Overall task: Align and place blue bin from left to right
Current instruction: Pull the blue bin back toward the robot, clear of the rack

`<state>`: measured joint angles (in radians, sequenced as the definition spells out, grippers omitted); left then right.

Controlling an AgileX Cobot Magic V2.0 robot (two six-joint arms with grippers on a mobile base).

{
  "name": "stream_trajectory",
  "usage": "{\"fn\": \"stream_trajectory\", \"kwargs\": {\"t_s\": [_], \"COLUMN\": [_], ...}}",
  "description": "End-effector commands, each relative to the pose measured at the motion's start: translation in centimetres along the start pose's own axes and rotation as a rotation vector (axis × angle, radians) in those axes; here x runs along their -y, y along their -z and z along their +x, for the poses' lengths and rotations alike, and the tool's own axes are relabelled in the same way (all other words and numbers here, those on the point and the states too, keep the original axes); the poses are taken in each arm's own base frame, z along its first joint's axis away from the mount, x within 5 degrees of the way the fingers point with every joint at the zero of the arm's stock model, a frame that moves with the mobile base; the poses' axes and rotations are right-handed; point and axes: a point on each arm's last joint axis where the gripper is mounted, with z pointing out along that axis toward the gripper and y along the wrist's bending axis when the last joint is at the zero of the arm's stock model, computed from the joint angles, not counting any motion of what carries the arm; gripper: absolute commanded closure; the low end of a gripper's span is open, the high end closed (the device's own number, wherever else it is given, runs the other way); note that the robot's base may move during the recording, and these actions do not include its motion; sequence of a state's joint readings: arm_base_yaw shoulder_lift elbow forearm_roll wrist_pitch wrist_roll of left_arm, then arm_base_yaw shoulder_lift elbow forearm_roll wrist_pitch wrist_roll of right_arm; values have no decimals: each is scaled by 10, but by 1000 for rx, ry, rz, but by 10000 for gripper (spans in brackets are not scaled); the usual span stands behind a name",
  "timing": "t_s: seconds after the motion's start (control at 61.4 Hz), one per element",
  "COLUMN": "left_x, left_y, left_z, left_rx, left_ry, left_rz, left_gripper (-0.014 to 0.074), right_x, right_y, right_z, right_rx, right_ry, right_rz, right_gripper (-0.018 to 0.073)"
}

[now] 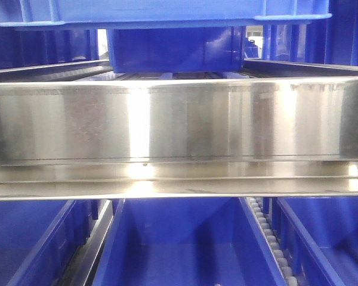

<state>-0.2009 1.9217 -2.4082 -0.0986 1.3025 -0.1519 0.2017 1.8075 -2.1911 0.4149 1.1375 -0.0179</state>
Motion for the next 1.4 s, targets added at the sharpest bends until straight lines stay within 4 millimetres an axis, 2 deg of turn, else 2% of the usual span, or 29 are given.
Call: {"fn": "stream_trajectory", "kwargs": {"t_s": [0.0,1.384], "left_x": [17,17], "left_y": [24,24], "left_z": [-9,-13], "left_rx": [116,159], "left_ry": [5,8], "left_rz": [123,129], "left_gripper": [595,595], "right_x": [-13,-13], "right_y": [9,9], "right_z": [-9,-9], "right_rx": [96,96], "right_ry": [24,24], "right_rz": [-67,-67], "right_gripper": [638,638]}}
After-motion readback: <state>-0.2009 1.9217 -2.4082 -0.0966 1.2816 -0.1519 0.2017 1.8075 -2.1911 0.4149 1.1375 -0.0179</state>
